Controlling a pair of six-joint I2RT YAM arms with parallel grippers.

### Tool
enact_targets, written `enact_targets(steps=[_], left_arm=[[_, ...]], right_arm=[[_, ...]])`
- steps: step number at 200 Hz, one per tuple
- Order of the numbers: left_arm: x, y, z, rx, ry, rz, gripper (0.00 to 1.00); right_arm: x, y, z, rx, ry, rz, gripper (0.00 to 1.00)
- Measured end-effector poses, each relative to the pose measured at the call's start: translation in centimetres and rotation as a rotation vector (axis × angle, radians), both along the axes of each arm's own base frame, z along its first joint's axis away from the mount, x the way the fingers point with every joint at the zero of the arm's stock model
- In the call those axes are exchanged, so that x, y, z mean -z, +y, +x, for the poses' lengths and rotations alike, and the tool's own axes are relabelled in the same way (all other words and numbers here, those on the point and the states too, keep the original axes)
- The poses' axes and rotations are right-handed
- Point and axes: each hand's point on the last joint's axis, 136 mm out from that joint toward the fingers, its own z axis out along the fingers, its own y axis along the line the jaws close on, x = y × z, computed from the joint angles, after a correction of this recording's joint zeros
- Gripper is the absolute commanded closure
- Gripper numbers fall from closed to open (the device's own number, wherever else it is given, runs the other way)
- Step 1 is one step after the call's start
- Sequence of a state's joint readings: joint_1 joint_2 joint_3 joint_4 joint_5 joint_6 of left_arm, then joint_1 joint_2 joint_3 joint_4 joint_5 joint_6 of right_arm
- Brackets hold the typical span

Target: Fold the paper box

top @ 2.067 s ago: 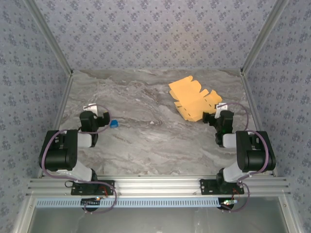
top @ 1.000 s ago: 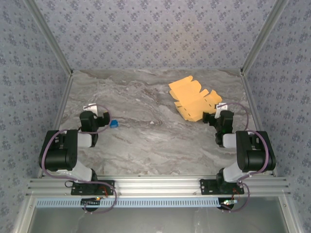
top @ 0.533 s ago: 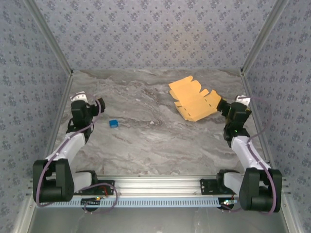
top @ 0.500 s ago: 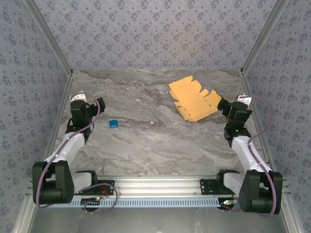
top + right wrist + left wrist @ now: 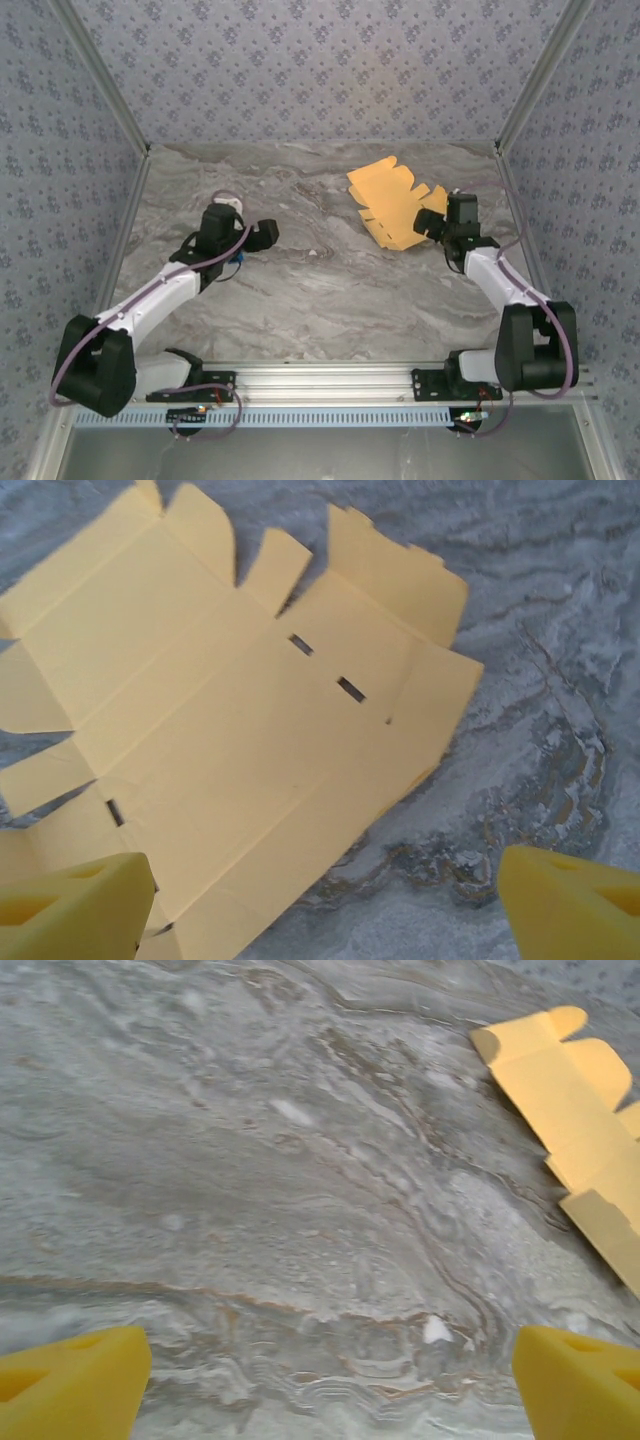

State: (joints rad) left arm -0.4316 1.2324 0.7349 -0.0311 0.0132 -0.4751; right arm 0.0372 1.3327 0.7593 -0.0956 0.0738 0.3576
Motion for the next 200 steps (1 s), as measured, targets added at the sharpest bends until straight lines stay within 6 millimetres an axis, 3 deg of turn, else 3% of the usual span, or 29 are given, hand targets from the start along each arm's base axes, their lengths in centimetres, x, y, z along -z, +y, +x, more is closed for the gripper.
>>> enact_targets(steps=[37,74,107,142,200], left_arm=[[0.5,-2.3,-0.5,0.057,0.014,0.025,0.08],[1.4,-2.1,-0.8,0.051,0.040,0.054,0.09],[1.7,-1.8,-0.9,0.043,0.049,0.072,0.09],[1.8,-1.6,-0.9,0.037,0.052,0.080,0.09],[1.3,-1.3,-1.1,0.031,0.043,0.080,0.09]], right_arm=[[3.1,-3.4,0.6,0.112,0.097,0.126,0.20],[6.4,-1.4,0.9,0.089,0.185,0.244,0.30],[6.3,-0.7,1.8,0.109,0.157,0.313,0.42],[6.1,-0.6,3.0,0.164,0.109,0.376,0.47],[7.5,-0.3,2.7,0.243,0.107,0.407,0.45]])
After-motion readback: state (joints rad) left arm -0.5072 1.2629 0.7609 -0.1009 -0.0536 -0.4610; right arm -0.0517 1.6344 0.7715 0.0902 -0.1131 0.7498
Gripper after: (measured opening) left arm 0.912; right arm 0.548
